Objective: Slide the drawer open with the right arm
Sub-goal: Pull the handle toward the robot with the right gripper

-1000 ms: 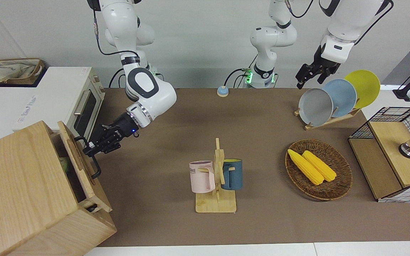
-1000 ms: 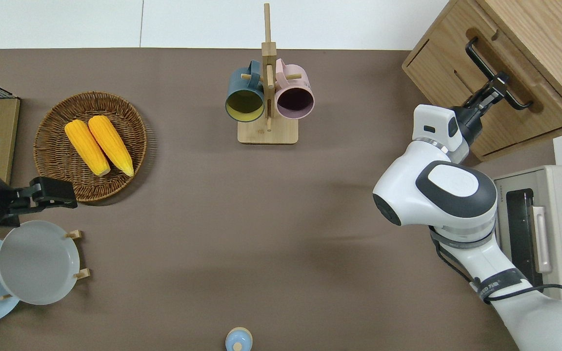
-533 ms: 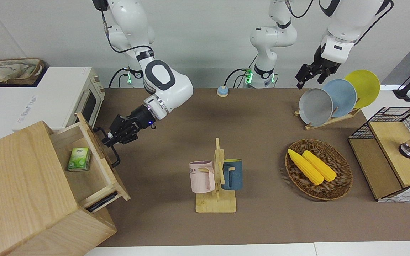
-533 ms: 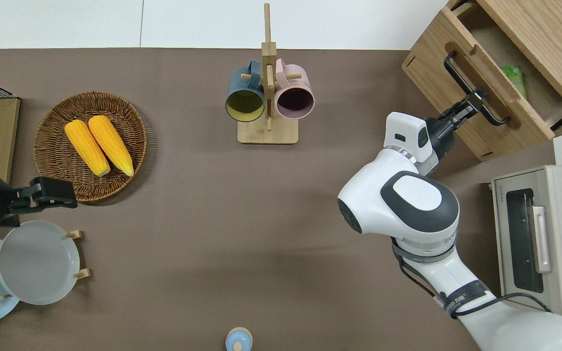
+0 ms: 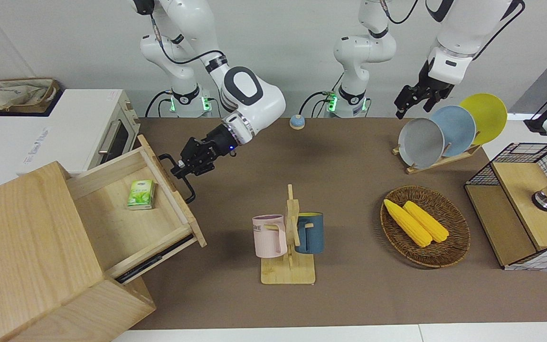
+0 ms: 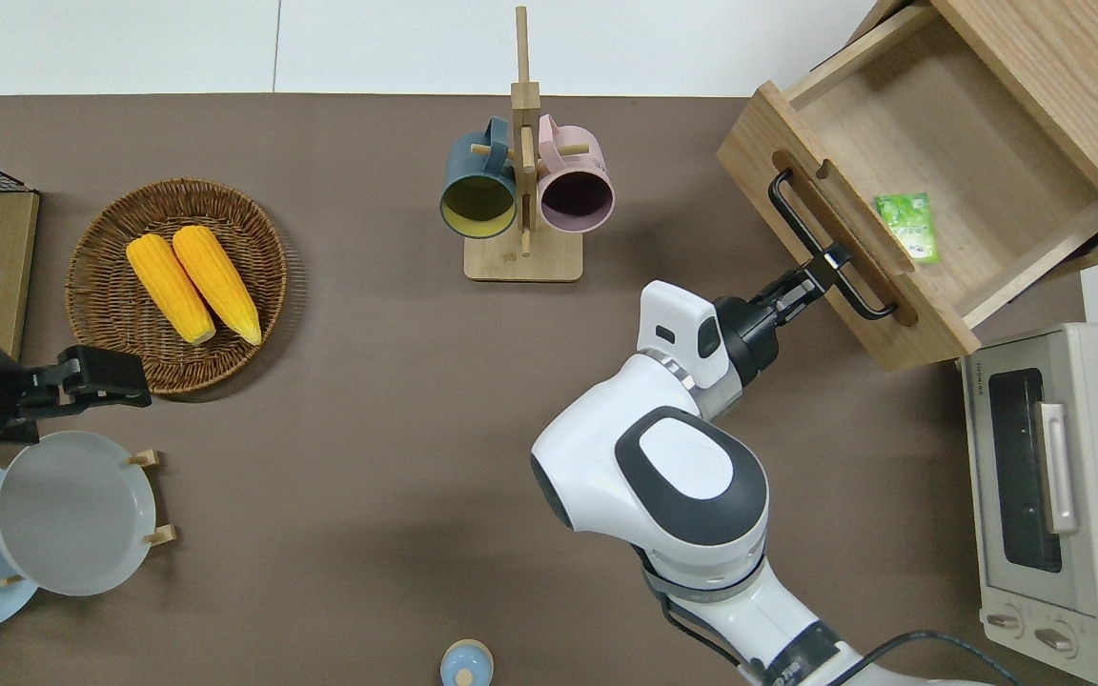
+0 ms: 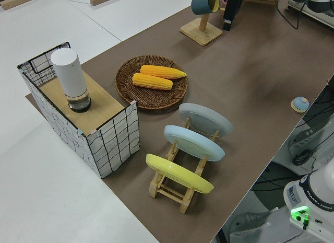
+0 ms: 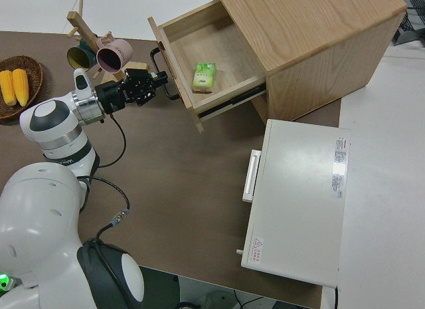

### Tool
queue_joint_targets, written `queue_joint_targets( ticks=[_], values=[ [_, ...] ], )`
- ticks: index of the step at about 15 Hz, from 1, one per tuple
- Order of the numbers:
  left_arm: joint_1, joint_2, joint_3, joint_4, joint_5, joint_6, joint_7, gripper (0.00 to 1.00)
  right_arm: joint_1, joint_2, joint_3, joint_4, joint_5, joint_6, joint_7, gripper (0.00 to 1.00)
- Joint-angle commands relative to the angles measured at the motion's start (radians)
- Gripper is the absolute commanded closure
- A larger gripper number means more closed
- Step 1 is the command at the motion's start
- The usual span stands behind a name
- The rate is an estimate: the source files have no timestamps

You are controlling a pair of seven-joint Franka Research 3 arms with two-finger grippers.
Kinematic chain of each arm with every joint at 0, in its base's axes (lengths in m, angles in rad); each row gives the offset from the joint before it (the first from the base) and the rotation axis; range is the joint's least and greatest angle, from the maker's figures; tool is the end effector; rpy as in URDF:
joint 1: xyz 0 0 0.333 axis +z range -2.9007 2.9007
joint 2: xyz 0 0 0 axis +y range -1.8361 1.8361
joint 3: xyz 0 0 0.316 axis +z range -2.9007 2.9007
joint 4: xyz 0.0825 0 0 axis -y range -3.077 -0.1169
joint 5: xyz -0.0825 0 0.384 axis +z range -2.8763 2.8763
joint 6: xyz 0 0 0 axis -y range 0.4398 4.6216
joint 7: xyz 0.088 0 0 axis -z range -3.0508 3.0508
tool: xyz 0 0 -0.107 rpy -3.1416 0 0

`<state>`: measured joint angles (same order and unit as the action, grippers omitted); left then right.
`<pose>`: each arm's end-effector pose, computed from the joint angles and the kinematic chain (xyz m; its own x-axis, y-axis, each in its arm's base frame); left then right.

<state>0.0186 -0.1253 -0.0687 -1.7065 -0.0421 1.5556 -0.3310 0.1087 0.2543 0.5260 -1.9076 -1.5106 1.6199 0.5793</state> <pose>0.5115 -0.0325 0.6260 0.9602 0.2772 -0.0354 0.2781 -0.9603 0.0233 0.5506 0.2529 0.4216 0.8103 0.5855 0.0240 0.0994 -0.1778 0.9790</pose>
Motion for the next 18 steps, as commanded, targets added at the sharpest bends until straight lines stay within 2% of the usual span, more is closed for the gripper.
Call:
queue_joint_targets(
  ticks=[1,4,13,14,18],
  values=[
    [0.000,-0.008,0.004,0.004,-0.001,-0.015,0.007,0.01,0.023,-0.017,0.052,0.048,0.035,-0.055,-0.052,1.000],
    [0.000,-0.008,0.004,0.004,-0.001,-0.015,0.007,0.01,0.040,-0.020,0.065,0.051,0.058,-0.089,-0.052,1.000],
    [0.000,-0.008,0.004,0.004,-0.001,-0.015,0.007,0.01,0.049,-0.021,0.066,0.061,0.069,-0.103,-0.049,1.000],
    [0.000,-0.008,0.004,0.004,-0.001,-0.015,0.007,0.01,0.057,-0.021,0.077,0.062,0.087,-0.113,-0.049,1.000],
    [0.000,-0.008,0.004,0.004,-0.001,-0.015,0.007,0.01,0.063,-0.021,0.085,0.065,0.098,-0.129,-0.049,1.000]
  ],
)
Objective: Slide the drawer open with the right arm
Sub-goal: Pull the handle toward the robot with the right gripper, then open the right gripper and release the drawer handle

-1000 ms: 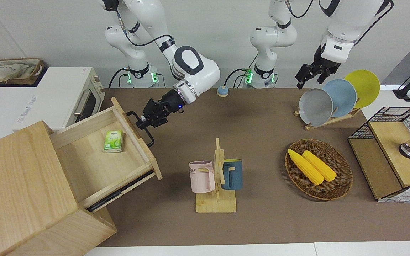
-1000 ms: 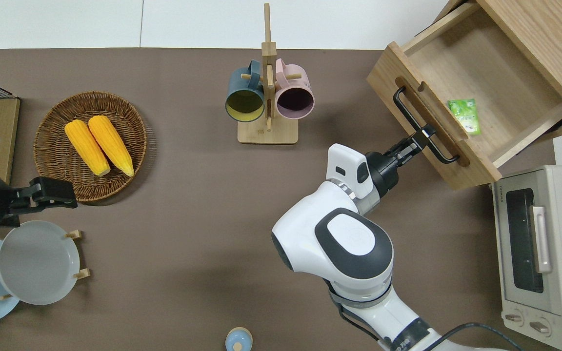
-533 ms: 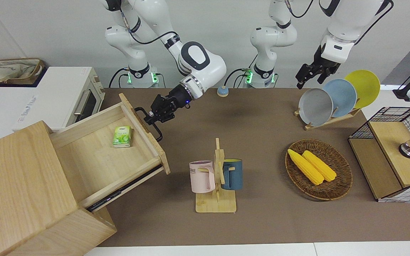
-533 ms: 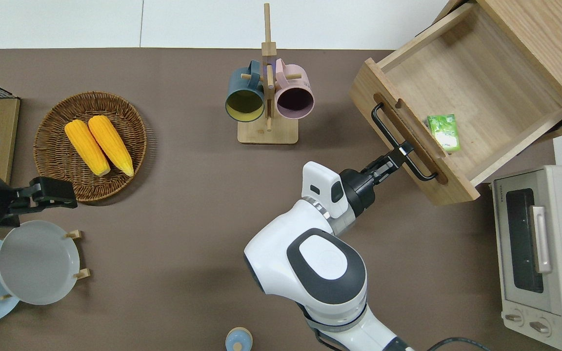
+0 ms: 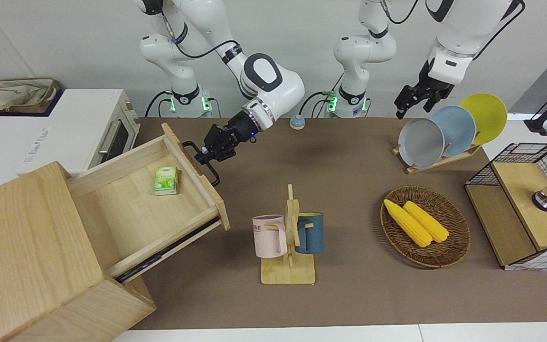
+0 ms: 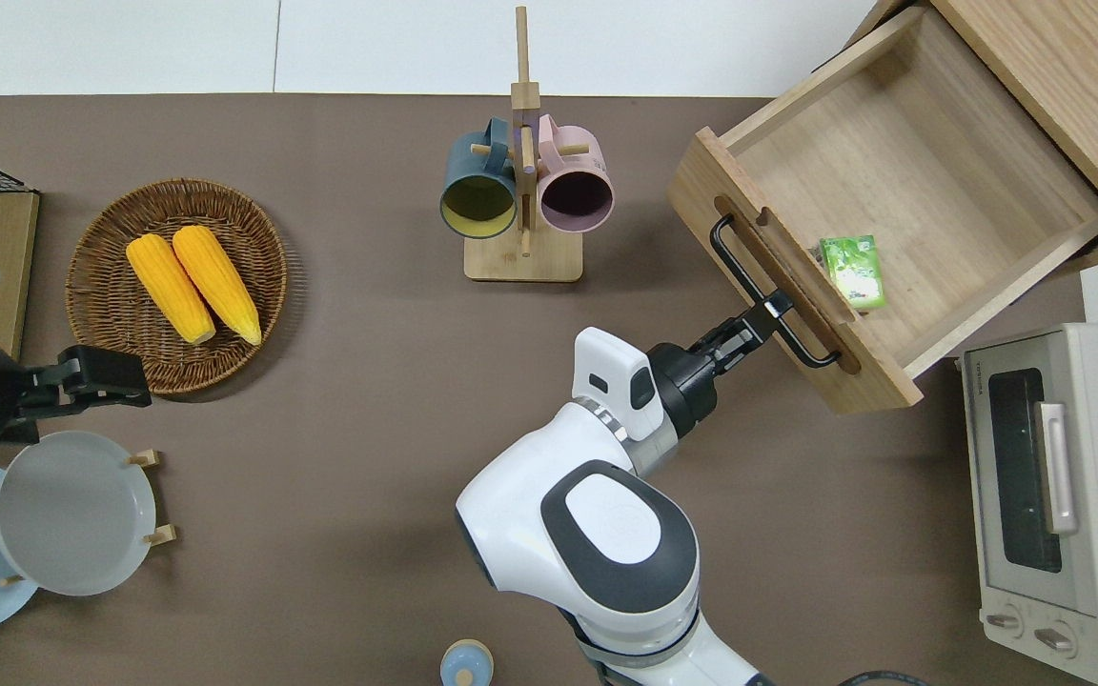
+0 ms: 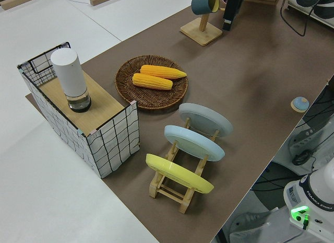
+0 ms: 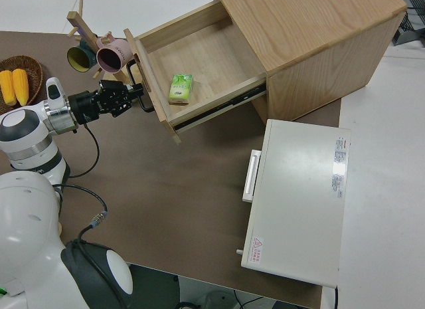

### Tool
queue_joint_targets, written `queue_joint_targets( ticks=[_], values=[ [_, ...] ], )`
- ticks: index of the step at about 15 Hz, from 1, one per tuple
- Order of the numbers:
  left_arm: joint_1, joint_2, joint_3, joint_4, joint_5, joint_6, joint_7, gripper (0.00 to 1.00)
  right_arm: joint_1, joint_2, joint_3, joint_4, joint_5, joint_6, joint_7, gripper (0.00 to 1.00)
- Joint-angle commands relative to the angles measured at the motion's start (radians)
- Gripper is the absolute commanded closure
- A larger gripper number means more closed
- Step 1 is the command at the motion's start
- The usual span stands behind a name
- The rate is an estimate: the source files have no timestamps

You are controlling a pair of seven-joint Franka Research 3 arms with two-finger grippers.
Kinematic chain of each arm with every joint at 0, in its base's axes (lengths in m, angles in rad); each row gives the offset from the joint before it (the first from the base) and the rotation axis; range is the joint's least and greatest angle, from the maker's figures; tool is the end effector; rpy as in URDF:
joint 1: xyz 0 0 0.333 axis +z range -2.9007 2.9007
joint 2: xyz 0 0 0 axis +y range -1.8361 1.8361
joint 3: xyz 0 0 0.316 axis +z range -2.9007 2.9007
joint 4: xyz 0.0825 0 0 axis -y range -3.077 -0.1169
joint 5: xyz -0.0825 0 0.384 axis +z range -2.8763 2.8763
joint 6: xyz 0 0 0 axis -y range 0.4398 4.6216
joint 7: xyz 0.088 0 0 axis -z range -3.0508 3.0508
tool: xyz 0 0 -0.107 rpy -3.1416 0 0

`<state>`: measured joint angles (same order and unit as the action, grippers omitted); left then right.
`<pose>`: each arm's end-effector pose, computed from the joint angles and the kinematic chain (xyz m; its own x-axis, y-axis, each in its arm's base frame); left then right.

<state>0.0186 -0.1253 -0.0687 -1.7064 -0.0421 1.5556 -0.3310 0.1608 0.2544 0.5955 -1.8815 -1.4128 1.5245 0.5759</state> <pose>0.5115 -0.0325 0.6261 0.9602 0.2772 -0.0353 0.2781 -0.9603 0.0233 0.5151 0.3025 0.4312 0.8182 0.5744 0.0245 0.1250 -0.2193 0.9676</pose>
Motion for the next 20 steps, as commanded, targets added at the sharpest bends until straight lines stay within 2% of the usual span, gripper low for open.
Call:
queue_joint_targets(
  ticks=[1,3,5,6,7,8,9,13,15,19,20],
  values=[
    [0.000,-0.008,0.004,0.004,-0.001,-0.015,0.007,0.01,0.011,-0.023,0.015,0.039,0.000,-0.033,-0.044,1.000],
    [0.000,-0.008,0.004,0.004,-0.001,-0.017,0.007,0.01,0.010,-0.021,0.015,0.039,-0.002,-0.033,-0.038,0.967],
    [0.000,-0.008,0.004,0.004,-0.001,-0.015,0.007,0.01,0.010,-0.023,0.015,0.039,-0.002,-0.033,-0.036,0.790],
    [0.000,-0.008,0.004,0.004,-0.001,-0.015,0.007,0.01,0.010,-0.023,0.015,0.039,-0.003,-0.033,-0.036,0.609],
    [0.000,-0.008,0.004,0.004,-0.001,-0.015,0.007,0.01,0.008,-0.023,0.015,0.039,-0.003,-0.033,-0.036,0.355],
    [0.000,-0.008,0.004,0.004,-0.001,-0.015,0.007,0.01,0.006,-0.023,0.014,0.039,-0.006,-0.032,-0.037,0.149],
    [0.000,-0.008,0.004,0.004,-0.001,-0.015,0.007,0.01,0.006,-0.023,0.014,0.039,-0.009,-0.032,-0.041,0.014],
    [0.000,-0.008,0.004,0.004,-0.001,-0.015,0.007,0.01,0.011,-0.027,0.015,0.038,-0.002,-0.033,-0.036,0.009],
    [0.000,-0.008,0.004,0.004,-0.001,-0.017,0.007,0.01,0.034,-0.033,0.014,0.038,0.014,-0.033,-0.034,0.009],
    [0.000,-0.008,0.004,0.004,-0.001,-0.015,0.007,0.01,0.060,-0.084,-0.003,0.042,0.144,-0.012,-0.045,0.009],
    [0.000,-0.008,0.004,0.004,-0.001,-0.015,0.007,0.01,0.060,-0.105,-0.022,0.053,0.193,0.008,-0.050,0.009]
  ],
)
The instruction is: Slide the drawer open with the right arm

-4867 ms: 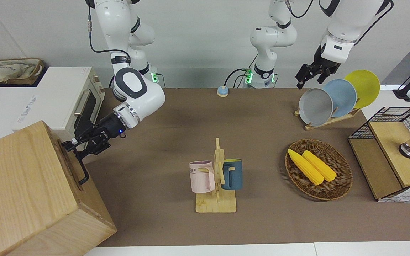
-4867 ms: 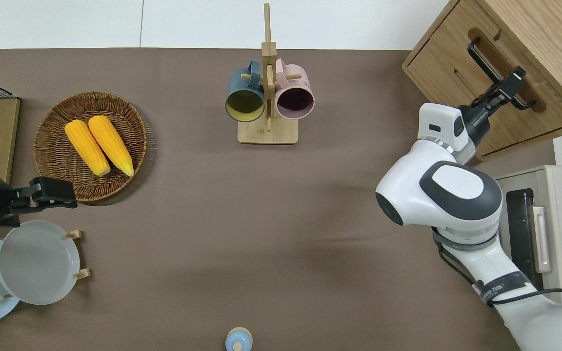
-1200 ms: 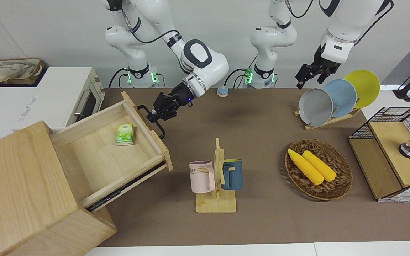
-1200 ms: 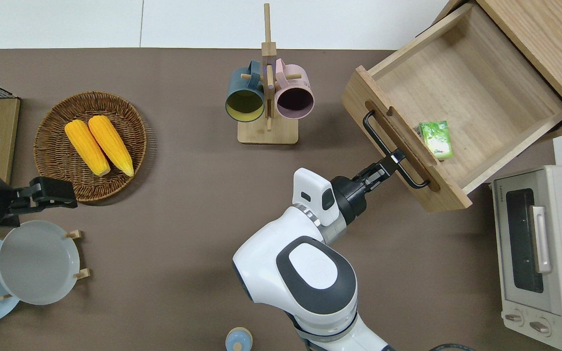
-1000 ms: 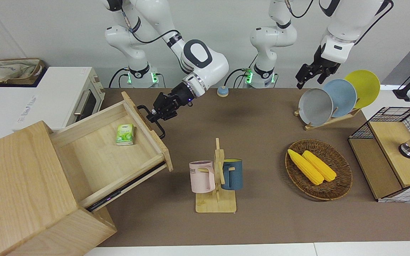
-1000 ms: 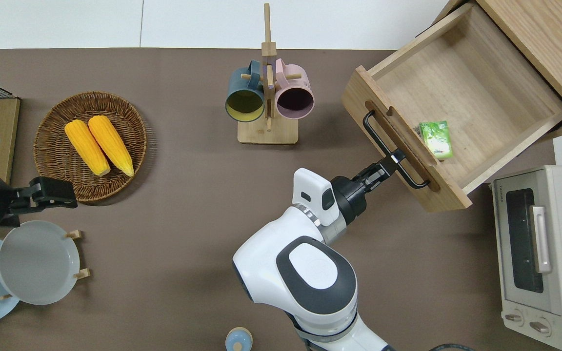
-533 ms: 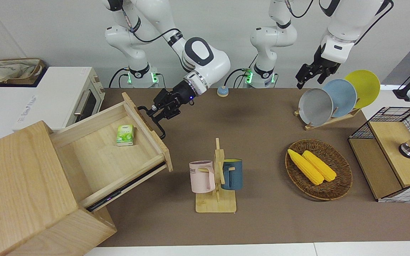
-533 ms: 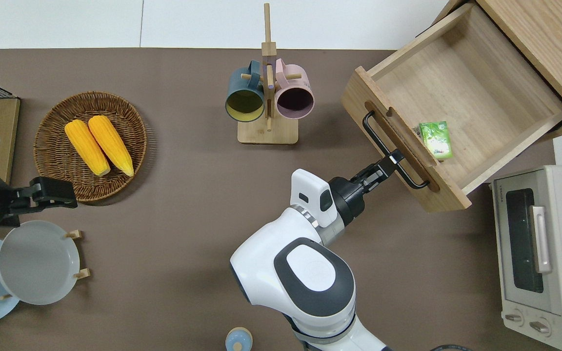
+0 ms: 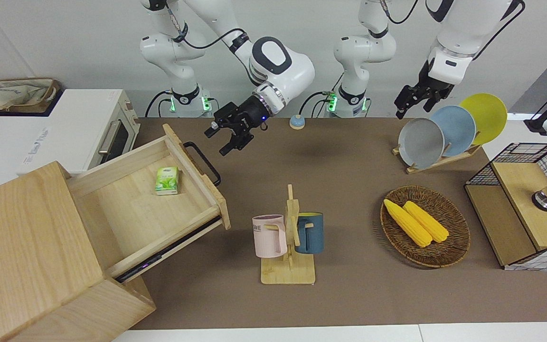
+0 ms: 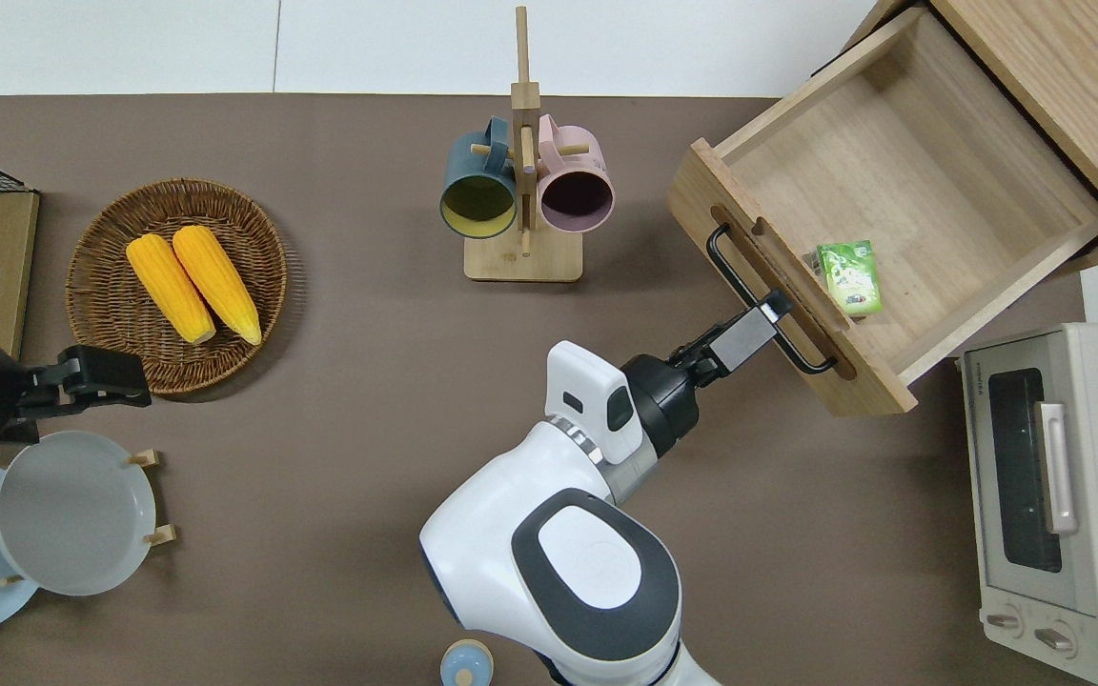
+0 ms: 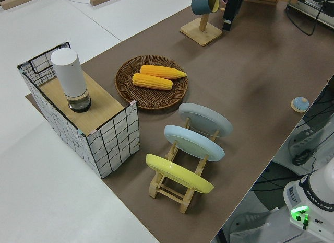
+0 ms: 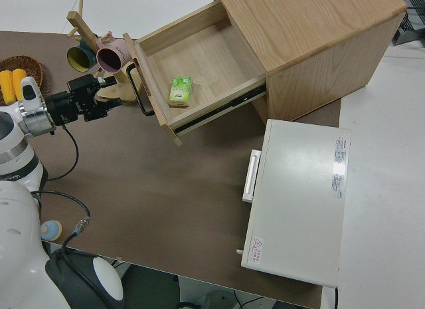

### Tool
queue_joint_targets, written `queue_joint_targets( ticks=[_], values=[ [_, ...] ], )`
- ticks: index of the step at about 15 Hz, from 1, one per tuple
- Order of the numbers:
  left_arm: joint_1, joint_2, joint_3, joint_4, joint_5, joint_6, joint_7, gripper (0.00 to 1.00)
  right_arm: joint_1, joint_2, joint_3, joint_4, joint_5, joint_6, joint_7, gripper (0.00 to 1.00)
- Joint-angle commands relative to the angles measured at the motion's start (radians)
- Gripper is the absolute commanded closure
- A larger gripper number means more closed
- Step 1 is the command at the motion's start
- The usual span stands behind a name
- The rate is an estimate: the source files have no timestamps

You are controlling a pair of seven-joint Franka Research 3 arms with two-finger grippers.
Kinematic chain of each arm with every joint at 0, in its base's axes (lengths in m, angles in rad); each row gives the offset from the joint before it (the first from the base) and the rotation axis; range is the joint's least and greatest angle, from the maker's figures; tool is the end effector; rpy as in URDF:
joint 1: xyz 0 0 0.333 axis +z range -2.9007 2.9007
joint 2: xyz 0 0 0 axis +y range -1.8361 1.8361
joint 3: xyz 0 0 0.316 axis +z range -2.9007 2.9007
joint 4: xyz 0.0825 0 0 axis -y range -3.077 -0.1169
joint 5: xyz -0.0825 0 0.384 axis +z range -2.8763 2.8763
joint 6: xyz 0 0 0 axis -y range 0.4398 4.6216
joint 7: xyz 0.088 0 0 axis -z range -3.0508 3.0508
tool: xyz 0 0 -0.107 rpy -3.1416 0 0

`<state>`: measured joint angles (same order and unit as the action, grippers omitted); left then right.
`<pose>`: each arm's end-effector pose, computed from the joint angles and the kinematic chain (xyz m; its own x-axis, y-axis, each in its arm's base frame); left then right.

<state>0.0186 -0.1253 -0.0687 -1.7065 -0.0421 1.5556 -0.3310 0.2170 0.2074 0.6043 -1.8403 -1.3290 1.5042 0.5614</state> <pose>0.5115 -0.0325 0.6260 0.9602 0.2772 -0.0354 0.2781 -0.9603 0.0233 0.4902 0.3332 0.4684 0.8132 0.5775 0.0728 0.1174 -0.2852 0.9513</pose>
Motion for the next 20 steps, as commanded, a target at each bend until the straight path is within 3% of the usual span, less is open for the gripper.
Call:
queue_joint_targets(
  ticks=[1,3,8,10,14,17,20],
  values=[
    [0.000,-0.008,0.004,0.004,-0.001,-0.017,0.007,0.01,0.004,-0.090,-0.053,0.018,0.176,0.060,-0.049,0.009],
    [0.000,-0.008,0.004,0.004,-0.001,-0.017,0.007,0.01,-0.007,-0.152,-0.095,0.018,0.285,0.119,-0.122,0.009],
    [0.000,-0.008,0.004,0.004,-0.001,-0.017,0.007,0.01,-0.128,-0.264,-0.115,0.018,0.626,0.209,-0.141,0.009],
    [0.000,-0.008,0.004,0.004,-0.001,-0.015,0.007,0.01,-0.163,-0.321,-0.174,0.023,0.814,0.228,-0.158,0.009],
    [0.000,-0.008,0.004,0.004,-0.001,-0.015,0.007,0.01,-0.220,-0.387,-0.270,0.047,1.083,0.203,-0.291,0.009],
    [0.000,-0.008,0.004,0.004,-0.001,-0.015,0.007,0.01,-0.269,-0.387,-0.310,0.116,1.236,0.144,-0.301,0.009],
    [0.000,-0.008,0.004,0.004,-0.001,-0.017,0.007,0.01,-0.297,-0.385,-0.336,0.122,1.297,0.131,-0.302,0.009]
  ],
)
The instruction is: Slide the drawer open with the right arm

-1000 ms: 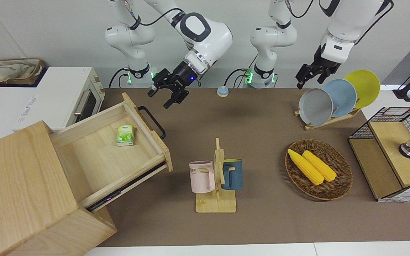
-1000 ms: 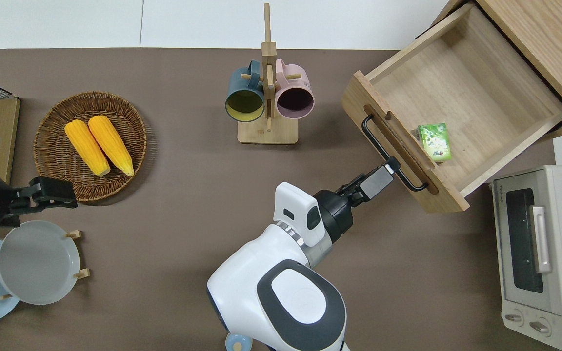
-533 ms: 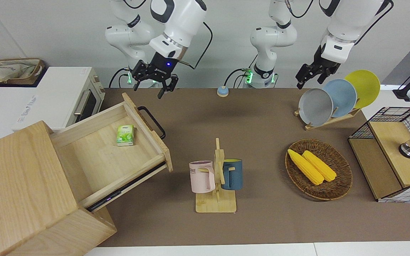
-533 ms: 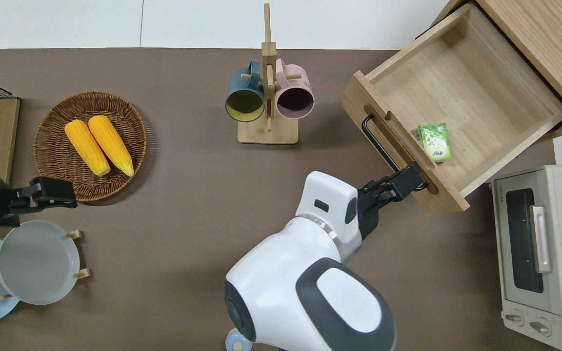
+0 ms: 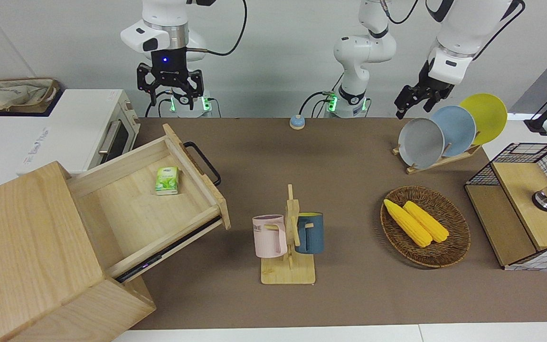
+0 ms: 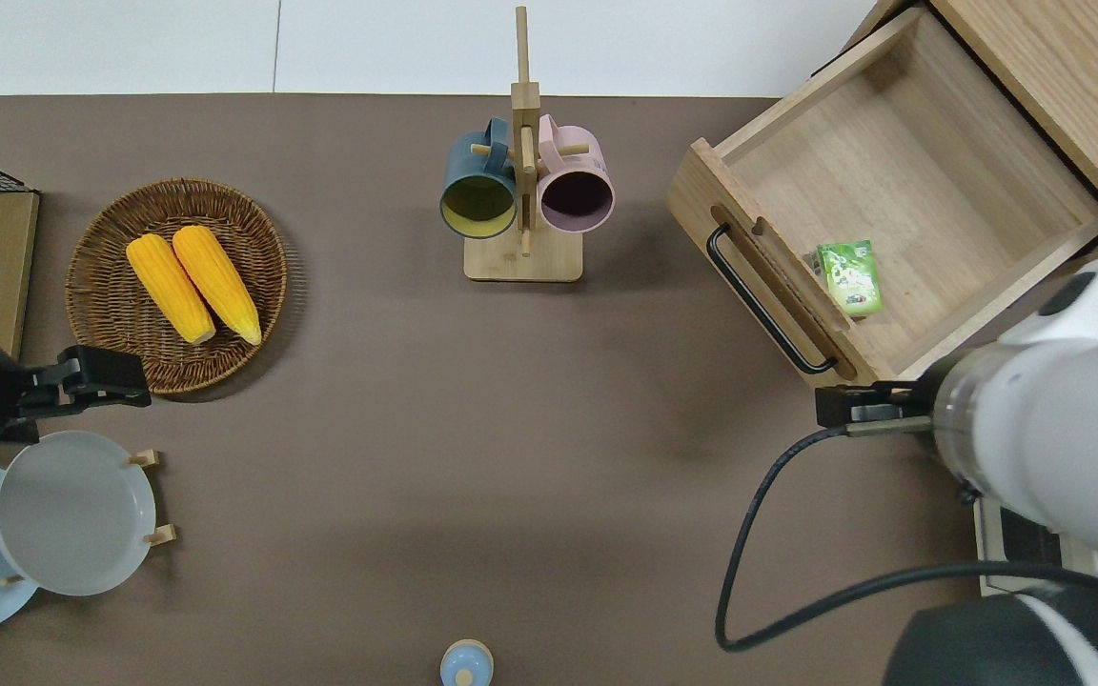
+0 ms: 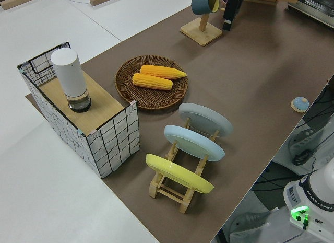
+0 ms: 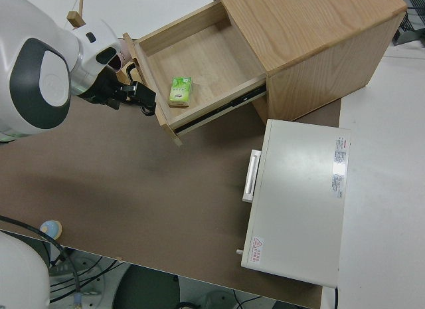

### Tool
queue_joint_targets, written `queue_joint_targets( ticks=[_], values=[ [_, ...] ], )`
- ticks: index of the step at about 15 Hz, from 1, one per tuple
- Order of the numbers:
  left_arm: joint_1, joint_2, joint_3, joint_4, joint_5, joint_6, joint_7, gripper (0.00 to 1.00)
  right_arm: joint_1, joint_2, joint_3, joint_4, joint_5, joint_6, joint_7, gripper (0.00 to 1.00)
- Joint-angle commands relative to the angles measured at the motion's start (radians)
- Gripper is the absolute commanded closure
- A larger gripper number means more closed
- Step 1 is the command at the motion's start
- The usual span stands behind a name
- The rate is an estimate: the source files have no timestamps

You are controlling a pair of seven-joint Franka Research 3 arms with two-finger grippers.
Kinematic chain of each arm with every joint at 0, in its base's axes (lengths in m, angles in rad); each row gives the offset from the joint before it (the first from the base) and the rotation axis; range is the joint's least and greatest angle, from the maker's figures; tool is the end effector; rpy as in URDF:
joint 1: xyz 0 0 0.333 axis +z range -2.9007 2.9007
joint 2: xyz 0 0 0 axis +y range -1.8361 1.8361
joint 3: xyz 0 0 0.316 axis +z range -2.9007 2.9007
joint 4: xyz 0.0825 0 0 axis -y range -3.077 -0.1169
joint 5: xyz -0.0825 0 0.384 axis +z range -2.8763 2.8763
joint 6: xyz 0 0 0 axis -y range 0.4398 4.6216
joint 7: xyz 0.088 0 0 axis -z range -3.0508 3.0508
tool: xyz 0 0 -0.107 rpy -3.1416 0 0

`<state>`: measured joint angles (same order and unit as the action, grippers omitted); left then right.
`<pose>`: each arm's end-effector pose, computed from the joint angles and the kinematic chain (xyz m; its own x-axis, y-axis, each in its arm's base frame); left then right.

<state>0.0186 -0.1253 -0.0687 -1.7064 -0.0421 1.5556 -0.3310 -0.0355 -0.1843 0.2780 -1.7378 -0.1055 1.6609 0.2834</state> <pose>0.5115 -0.0325 0.6261 0.9602 0.2772 -0.0353 0.2781 -0.9603 0.0233 0.4913 0.1248 0.6481 0.9899 -0.0298 0.1386 -0.0468 -0.9915 0.1213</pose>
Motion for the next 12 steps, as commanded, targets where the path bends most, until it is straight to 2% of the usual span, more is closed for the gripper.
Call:
queue_joint_targets(
  ticks=[1,3,7,9,12],
  values=[
    [0.000,-0.008,0.004,0.004,-0.001,-0.017,0.007,0.01,-0.056,0.009,-0.020,0.020,0.120,-0.030,-0.024,0.009],
    [0.000,-0.008,0.004,0.004,-0.001,-0.015,0.007,0.01,-0.072,0.009,-0.049,0.021,0.196,-0.032,-0.033,0.009],
    [0.000,-0.008,0.004,0.004,-0.001,-0.015,0.007,0.01,-0.072,0.032,-0.082,0.035,0.228,-0.032,-0.036,0.009],
    [0.000,-0.008,0.004,0.004,-0.001,-0.015,0.007,0.01,-0.078,0.040,-0.083,0.049,0.228,-0.032,-0.036,0.009],
    [0.000,-0.008,0.004,0.004,-0.001,-0.017,0.007,0.01,-0.081,0.040,-0.083,0.050,0.214,-0.030,-0.039,0.009]
  ],
)
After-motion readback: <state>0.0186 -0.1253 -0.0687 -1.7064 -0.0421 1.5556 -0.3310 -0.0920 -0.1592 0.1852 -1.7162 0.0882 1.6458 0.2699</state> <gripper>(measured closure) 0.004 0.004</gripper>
